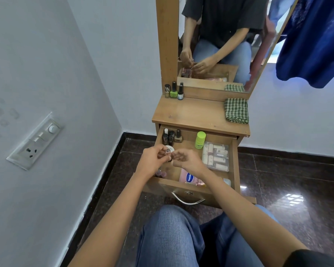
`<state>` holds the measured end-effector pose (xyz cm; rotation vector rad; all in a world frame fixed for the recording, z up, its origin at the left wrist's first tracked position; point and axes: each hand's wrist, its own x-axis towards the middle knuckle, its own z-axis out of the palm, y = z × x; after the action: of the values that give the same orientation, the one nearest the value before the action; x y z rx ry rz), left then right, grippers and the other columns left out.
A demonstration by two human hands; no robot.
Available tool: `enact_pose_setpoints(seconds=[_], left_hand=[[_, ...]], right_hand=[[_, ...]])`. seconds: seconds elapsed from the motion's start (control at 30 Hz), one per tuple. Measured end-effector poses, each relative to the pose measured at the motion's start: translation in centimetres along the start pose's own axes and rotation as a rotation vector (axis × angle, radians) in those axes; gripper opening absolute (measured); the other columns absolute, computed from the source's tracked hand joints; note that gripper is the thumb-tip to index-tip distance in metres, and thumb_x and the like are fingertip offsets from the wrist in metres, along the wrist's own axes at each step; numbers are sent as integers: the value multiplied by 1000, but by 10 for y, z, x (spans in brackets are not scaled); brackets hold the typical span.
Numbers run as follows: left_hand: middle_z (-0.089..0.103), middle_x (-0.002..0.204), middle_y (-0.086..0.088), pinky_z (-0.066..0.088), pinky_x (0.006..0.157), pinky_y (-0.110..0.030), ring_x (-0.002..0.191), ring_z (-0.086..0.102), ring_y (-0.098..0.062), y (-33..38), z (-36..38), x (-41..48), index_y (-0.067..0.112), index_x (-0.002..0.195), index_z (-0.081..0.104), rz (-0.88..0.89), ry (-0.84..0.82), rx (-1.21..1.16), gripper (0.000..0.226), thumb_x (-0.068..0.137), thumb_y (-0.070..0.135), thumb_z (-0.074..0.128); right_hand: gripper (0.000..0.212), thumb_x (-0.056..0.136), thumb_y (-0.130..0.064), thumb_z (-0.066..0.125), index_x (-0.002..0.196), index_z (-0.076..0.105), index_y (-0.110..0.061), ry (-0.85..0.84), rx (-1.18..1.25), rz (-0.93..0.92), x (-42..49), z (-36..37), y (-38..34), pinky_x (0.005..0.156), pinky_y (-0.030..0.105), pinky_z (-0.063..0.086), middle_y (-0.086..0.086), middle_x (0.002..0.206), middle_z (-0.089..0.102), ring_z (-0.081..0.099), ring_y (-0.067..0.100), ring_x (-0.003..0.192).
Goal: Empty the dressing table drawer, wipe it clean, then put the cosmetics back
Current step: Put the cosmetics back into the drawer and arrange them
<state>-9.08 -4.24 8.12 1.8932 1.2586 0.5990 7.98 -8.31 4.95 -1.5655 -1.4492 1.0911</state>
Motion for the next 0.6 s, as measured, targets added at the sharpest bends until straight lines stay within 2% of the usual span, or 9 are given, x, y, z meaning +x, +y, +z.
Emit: enact_pose_setpoints(seconds=[0.1,0.17,0.3,0.43,0.6], left_hand=[[71,92,2,60,61,-26,82,68,-8,2,4,-4,18,104,67,-40,-37,-46,23,82,15,74],[70,94,0,60,60,-26,82,69,-9,2,3,-5,17,107,66,-70,-60,-89,27,82,11,73],[70,99,0,57,78,-23,87,68,-6,-6,-8,1,16,111,66,-68,-12,-120,31,81,10,73],[69,94,4,55,80,-20,85,66,-5,-5,-13,3,18,106,67,-40,49,-126,22,85,12,69],[69,93,5,55,78,-21,86,65,-5,-5,-8,4,20,105,67,-36,66,-122,20,86,15,67]], right_hand=[[21,76,-7,75,94,69,-17,-7,24,-8,-1,1,-1,79,17,51,-1,89,72,66,8,84],[19,79,-7,73,94,68,-17,-50,3,6,-2,1,2,80,19,52,-2,88,71,66,8,84],[18,82,-5,69,100,67,-9,-228,-199,81,-1,0,15,79,19,49,-6,85,65,60,7,79],[21,82,3,66,103,64,1,-385,-319,129,0,7,20,63,8,43,5,85,61,54,12,73],[20,81,2,64,101,68,-3,-427,-427,162,9,18,25,68,23,43,12,86,66,54,16,77]])
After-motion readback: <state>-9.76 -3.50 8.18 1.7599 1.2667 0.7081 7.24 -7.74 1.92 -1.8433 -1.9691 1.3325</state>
